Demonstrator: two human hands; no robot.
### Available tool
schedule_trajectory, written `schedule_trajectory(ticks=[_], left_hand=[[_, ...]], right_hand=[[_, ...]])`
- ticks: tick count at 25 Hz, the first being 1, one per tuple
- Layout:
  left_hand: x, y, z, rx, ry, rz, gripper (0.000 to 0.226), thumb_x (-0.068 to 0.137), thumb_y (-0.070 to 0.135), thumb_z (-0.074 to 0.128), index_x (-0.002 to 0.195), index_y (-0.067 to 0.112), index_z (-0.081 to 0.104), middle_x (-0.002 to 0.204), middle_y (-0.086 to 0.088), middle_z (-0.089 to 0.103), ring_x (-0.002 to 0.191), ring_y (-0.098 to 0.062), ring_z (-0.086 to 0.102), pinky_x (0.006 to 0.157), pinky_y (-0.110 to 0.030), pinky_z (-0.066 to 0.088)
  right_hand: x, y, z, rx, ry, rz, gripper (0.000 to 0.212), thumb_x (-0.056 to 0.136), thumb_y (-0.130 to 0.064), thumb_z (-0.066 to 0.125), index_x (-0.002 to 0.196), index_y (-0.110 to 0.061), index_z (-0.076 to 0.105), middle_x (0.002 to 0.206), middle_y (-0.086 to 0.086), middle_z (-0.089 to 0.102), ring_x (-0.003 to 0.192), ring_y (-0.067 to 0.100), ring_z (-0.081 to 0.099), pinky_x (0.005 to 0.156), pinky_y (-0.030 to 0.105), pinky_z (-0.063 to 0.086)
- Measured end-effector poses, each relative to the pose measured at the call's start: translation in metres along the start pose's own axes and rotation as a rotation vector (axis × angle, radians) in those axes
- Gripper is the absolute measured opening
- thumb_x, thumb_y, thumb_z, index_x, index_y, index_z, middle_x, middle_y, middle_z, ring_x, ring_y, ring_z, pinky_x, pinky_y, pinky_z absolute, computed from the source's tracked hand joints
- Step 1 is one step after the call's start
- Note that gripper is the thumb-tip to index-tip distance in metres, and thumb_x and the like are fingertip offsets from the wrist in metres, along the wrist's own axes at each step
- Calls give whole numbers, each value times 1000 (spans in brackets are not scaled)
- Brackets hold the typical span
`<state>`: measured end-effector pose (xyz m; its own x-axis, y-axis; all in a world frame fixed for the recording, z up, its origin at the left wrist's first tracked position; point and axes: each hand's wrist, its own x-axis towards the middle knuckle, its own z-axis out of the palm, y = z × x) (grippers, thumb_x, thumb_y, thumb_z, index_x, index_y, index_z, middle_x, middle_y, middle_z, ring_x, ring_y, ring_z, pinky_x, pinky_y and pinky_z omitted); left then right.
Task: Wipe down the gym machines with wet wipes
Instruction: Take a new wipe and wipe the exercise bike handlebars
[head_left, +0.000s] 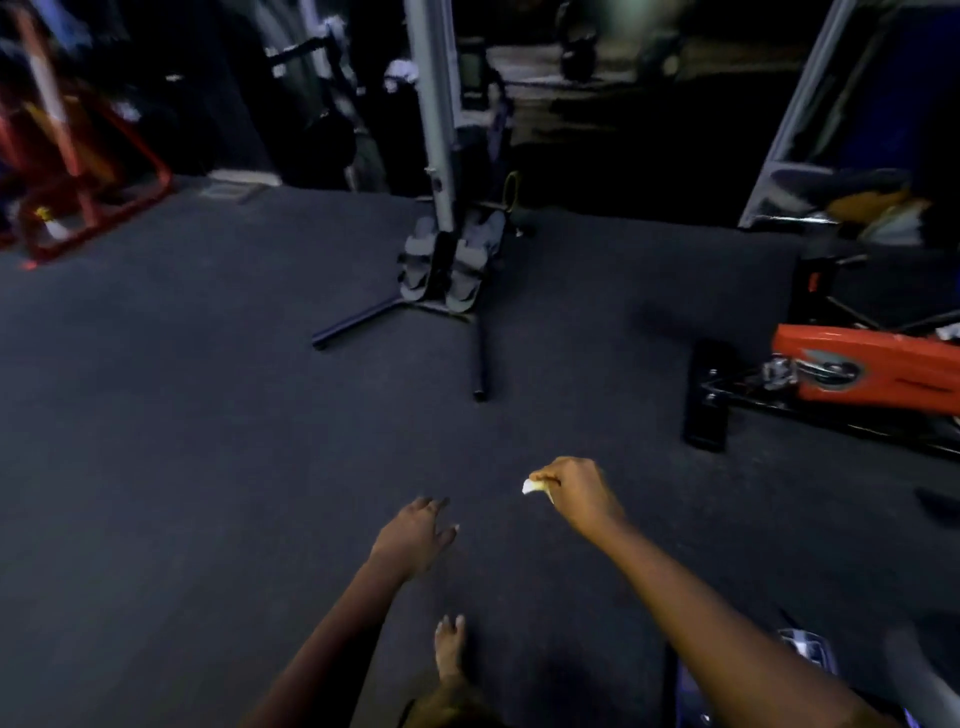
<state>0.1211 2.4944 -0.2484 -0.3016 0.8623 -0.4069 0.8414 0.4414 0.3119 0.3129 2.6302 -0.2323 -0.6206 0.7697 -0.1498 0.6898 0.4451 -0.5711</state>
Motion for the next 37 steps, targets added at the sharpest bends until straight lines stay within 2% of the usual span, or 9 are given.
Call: schedule_trajectory(ticks=[7, 10, 14, 17, 20, 25, 29, 33, 37], left_hand=[[224, 85, -81, 226, -161, 455, 60, 99, 47, 37, 149, 15, 26, 155, -6, 24, 141, -22, 27, 111, -30, 28], [294, 159, -87, 278, -257, 704, 56, 99, 42, 41, 148, 17, 29, 152, -6, 30, 139, -21, 30, 109, -28, 29], [343, 284, -60, 356, -398, 996, 52, 100, 35, 43, 147, 15, 31, 148, -8, 34, 137, -21, 32, 109, -23, 26], [359, 380, -33, 381, -474, 1159, 52, 99, 33, 47, 146, 14, 34, 147, -8, 35, 135, -22, 36, 109, -27, 30], [368, 478, -8, 403, -543, 1299, 52, 98, 32, 48, 146, 13, 35, 147, -8, 35, 135, -22, 36, 110, -26, 28], [368, 612, 29, 451, -661, 1481, 51, 98, 29, 51, 144, 11, 37, 144, -9, 39, 132, -20, 39, 109, -23, 27], [347, 706, 55, 458, -743, 1639, 50, 97, 29, 52, 143, 13, 40, 142, -7, 42, 131, -18, 40, 105, -18, 26], [313, 802, 85, 439, -811, 1812, 49, 98, 30, 50, 143, 15, 40, 144, -4, 41, 133, -16, 38, 103, -15, 24], [283, 906, 105, 377, -896, 1937, 48, 97, 30, 52, 142, 16, 41, 144, -4, 43, 132, -16, 39, 100, -13, 25]], right_hand=[[82, 81, -87, 66, 295, 457, 21, 89, -16, 59, 100, -26, 74, 109, -2, 69, 101, 17, 63, 83, 21, 43], [79, 130, -117, 30, 422, 716, 24, 88, -21, 54, 104, -24, 72, 108, 4, 69, 101, 23, 63, 82, 26, 47], [42, 175, -139, 98, 653, 1017, 16, 86, -24, 60, 94, -22, 74, 96, 4, 72, 94, 24, 65, 76, 28, 49], [14, 207, -160, 136, 791, 1143, 10, 86, -25, 64, 87, -23, 74, 85, 8, 71, 85, 25, 65, 63, 23, 38], [-10, 253, -183, 151, 898, 1281, 13, 83, -19, 66, 90, -26, 75, 87, 5, 72, 87, 22, 66, 64, 20, 35], [-60, 305, -236, 139, 1110, 1461, 23, 82, -10, 63, 96, -24, 75, 96, 4, 73, 93, 23, 66, 76, 27, 47], [-93, 324, -267, 119, 1339, 1597, 23, 81, -2, 62, 93, -16, 76, 93, 4, 73, 86, 14, 66, 65, 7, 35], [-124, 345, -299, 52, 1566, 1696, 21, 79, -3, 64, 90, -17, 77, 90, 2, 74, 84, 10, 64, 66, 12, 38], [-158, 377, -358, -106, 1815, 1787, 23, 76, 0, 62, 91, -11, 76, 91, 5, 73, 87, 12, 66, 69, 7, 37]])
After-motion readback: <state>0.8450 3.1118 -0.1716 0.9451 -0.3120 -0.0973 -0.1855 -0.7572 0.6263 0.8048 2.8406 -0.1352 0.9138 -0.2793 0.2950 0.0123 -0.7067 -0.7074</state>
